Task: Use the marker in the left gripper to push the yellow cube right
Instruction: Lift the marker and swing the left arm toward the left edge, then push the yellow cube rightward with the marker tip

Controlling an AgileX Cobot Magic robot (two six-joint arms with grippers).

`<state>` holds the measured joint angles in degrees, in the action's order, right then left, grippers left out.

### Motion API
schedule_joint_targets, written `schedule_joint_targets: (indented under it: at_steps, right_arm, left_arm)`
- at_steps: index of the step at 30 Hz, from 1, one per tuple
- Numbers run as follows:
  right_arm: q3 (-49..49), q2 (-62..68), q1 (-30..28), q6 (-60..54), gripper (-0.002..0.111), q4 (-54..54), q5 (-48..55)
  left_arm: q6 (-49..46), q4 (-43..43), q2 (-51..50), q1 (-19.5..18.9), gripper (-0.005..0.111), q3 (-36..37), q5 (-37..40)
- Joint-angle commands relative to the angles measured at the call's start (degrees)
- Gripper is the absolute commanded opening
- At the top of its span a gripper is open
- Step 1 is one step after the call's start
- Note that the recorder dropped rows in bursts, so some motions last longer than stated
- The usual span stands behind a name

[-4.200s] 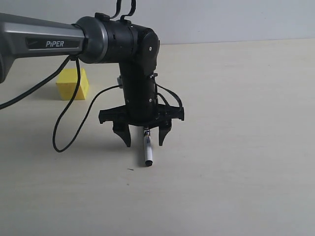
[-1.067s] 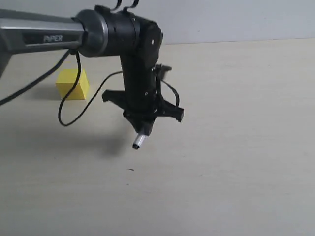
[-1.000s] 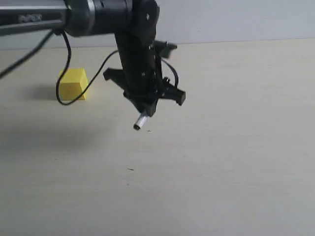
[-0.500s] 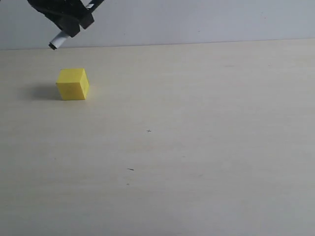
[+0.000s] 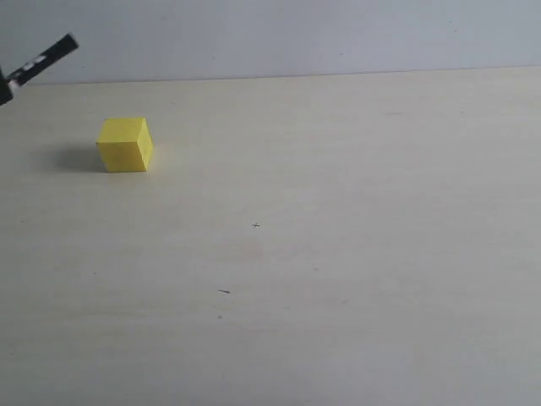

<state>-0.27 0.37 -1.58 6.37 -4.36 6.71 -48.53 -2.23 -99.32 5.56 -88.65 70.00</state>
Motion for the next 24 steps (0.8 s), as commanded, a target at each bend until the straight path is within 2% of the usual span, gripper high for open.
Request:
schedule_joint_targets:
  at_steps: [1,5,10,15,24]
  right_arm:
    - [0.27,-0.37,-0.34,-0.04,0.0,-0.25,-0.62]
    - [0.27,-0.37,-0.34,-0.04,0.0,-0.25,-0.62]
    - [0.27,-0.37,-0.34,-0.04,0.0,-0.25,-0.62]
    - [0.27,-0.37,-0.34,-0.04,0.0,-0.25,-0.62]
    - [0.27,-0.37,-0.34,-0.04,0.0,-0.25,-0.62]
  left_arm:
    - [-13.19,4.26,-0.88,-1.64,0.0,3.41,-0.03]
    - [-13.62,4.0,-2.21,-1.64,0.0,3.5,-2.4]
    - [-26.42,8.24,-5.14,-1.79,0.0,3.5,-5.84]
    - [-27.5,12.83,-9.4,-2.47,0.0,1.31,-11.93]
    - [-31.45,12.02,-22.91,-7.73,0.0,-8.21,-8.58]
